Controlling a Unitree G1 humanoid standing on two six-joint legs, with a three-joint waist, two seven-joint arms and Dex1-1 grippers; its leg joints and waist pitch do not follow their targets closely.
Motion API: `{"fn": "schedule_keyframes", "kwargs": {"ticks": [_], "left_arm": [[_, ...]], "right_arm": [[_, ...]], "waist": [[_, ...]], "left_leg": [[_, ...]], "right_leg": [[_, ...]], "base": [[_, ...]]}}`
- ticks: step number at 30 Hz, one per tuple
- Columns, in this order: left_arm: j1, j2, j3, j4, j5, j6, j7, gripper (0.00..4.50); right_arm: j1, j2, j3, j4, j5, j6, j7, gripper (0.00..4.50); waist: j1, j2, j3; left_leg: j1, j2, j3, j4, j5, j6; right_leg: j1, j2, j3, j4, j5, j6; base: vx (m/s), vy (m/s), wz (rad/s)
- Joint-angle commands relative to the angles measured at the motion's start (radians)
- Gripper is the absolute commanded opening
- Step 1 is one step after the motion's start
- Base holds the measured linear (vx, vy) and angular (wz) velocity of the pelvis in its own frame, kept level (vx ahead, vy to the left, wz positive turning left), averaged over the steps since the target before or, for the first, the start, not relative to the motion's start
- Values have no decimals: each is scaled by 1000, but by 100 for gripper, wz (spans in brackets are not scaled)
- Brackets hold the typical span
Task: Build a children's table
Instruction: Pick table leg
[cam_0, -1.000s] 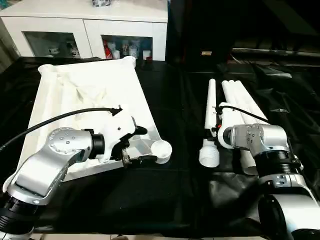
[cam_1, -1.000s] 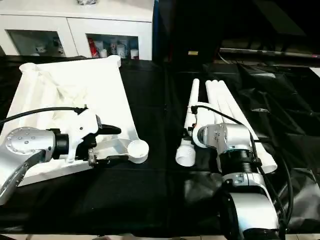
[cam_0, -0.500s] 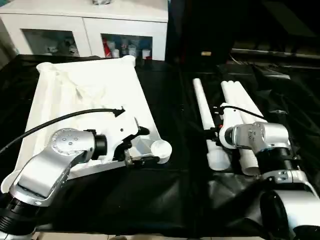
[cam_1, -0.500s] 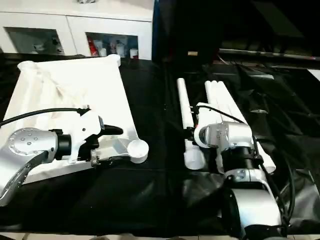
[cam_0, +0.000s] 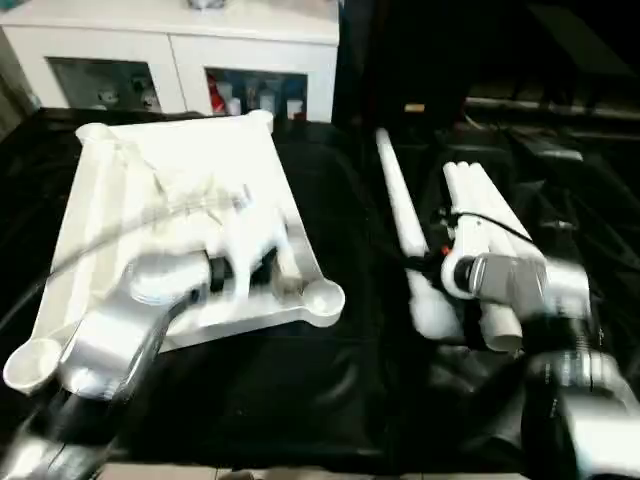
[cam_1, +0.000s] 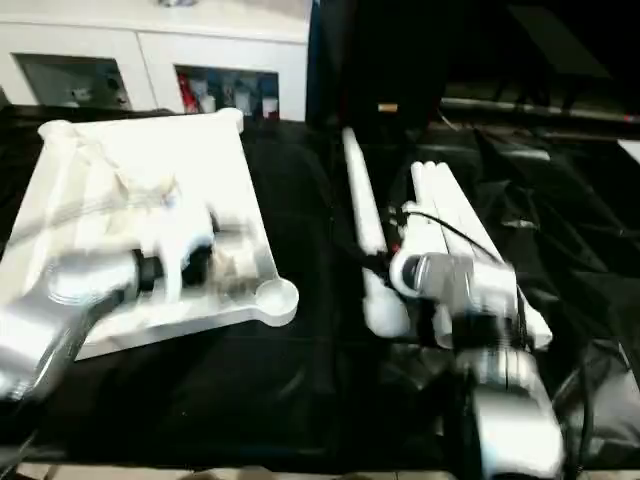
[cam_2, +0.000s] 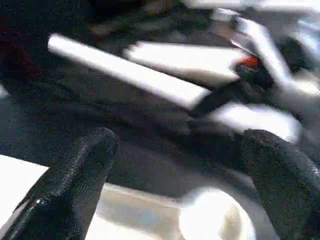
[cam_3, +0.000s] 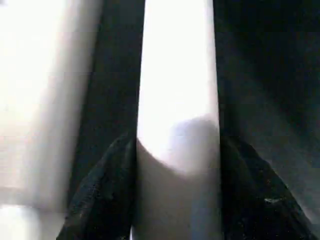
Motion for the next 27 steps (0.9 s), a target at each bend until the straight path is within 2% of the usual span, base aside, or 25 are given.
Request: {"fn": "schedule_keyframes", "kwargs": {"ticks": [1, 2, 3, 4, 5, 6, 7, 8, 9, 11, 12, 13, 15, 17, 19, 23, 26, 27], "left_arm": [[-29, -52, 52, 10, -41, -5, 65, 450], [-36, -67, 62, 12, -50, -5, 77, 450], [-70, -127, 98, 21, -85, -5, 121, 450], [-100, -159, 113, 34, -98, 8, 151, 450], [-138, -187, 130, 51, -126, 48, 169, 450], [-164, -198, 141, 63, -162, 83, 157, 450], [-164, -198, 141, 63, -162, 83, 157, 450], [-200, -213, 161, 83, -211, 118, 140, 450], [-231, -229, 179, 104, -239, 139, 143, 450], [-274, -260, 208, 128, -288, 180, 153, 450], [-274, -260, 208, 128, -288, 180, 153, 450], [-299, -284, 231, 141, -325, 230, 168, 450], [-313, -297, 242, 153, -341, 253, 182, 450], [-324, -307, 248, 169, -359, 273, 190, 450], [-333, -315, 256, 182, -379, 288, 195, 450], [-345, -340, 287, 184, -433, 322, 202, 450], [-344, -357, 301, 175, -466, 348, 214, 450], [-345, -360, 304, 176, -471, 352, 218, 432]], "right_arm": [[16, -29, 2, -123, 56, -10, 91, 184], [26, -35, 7, -144, 64, -13, 114, 184], [73, -58, 29, -238, 103, -67, 229, 184], [87, -62, 19, -279, 135, -68, 265, 184], [92, -61, 1, -312, 171, -63, 294, 184], [96, -59, -11, -333, 196, -61, 312, 184], [96, -59, -11, -333, 196, -61, 312, 184], [99, -58, -22, -357, 223, -59, 333, 184], [103, -61, -26, -385, 251, -52, 356, 184], [112, -68, -20, -430, 286, -40, 391, 184], [112, -68, -20, -430, 286, -40, 391, 184], [125, -77, -10, -455, 302, -38, 411, 184], [132, -80, -2, -472, 314, -32, 420, 184], [132, -81, 7, -483, 322, -30, 424, 184], [129, -82, 12, -484, 325, -32, 422, 184], [127, -89, 32, -481, 307, -48, 410, 184], [122, -94, 68, -487, 271, -66, 397, 184], [121, -93, 75, -489, 266, -70, 394, 184]], "waist": [[9, 4, -71], [9, 2, -70], [13, 1, -70], [19, 0, -72], [19, -2, -70], [25, -1, -71], [26, -3, -68], [25, -2, -66], [28, -2, -66], [30, -4, -65], [32, -5, -67], [31, -6, -66], [33, -5, -68], [31, -6, -68], [32, -3, -68], [31, -3, -70], [31, 3, -69], [30, 1, -69]], "left_leg": [[-1, 67, -21, -80, -41, 12], [-2, 67, -20, -78, -38, 16], [-5, 67, -19, -77, -39, 28], [0, 72, -20, -75, -37, 43], [-4, 69, -18, -76, -37, 51], [1, 69, -19, -75, -38, 56], [-2, 68, -21, -77, -48, 56], [-2, 68, -22, -78, -58, 52], [2, 65, -18, -75, -67, 44], [1, 64, -18, -75, -65, 43], [0, 66, -21, -76, -61, 45], [-3, 66, -21, -76, -52, 43], [0, 66, -22, -75, -37, 48], [-5, 65, -23, -76, -37, 52], [-3, 63, -22, -74, -37, 51], [-4, 66, -23, -75, -28, 48], [-4, 66, -24, -75, -32, 46], [-5, 66, -23, -75, -33, 44]], "right_leg": [[64, -88, 54, -65, -84, -245], [65, -87, 54, -65, -78, -247], [68, -88, 54, -66, -67, -252], [64, -91, 55, -64, -53, -262], [65, -88, 54, -67, -60, -263], [63, -90, 53, -68, -82, -265], [62, -91, 51, -72, -130, -259], [61, -91, 51, -75, -159, -253], [57, -91, 52, -81, -198, -244], [58, -87, 51, -83, -211, -232], [59, -88, 50, -81, -211, -227], [60, -89, 50, -79, -205, -225], [57, -87, 49, -80, -190, -226], [60, -89, 49, -81, -194, -223], [59, -88, 48, -84, -205, -219], [60, -88, 47, -82, -188, -223], [61, -88, 47, -82, -173, -230], [61, -89, 47, -83, -172, -232]], "base": [[0, 0, 0], [0, 0, 0], [0, 0, 0], [0, 0, 0], [0, 0, 0], [0, 0, 0], [0, 0, 0], [0, 0, 0], [0, 0, 0], [0, 0, 0], [0, 0, 0], [0, 0, 0], [0, 0, 0], [0, 0, 0], [0, 0, 0], [0, 0, 0], [0, 0, 0], [0, 0, 0]]}}
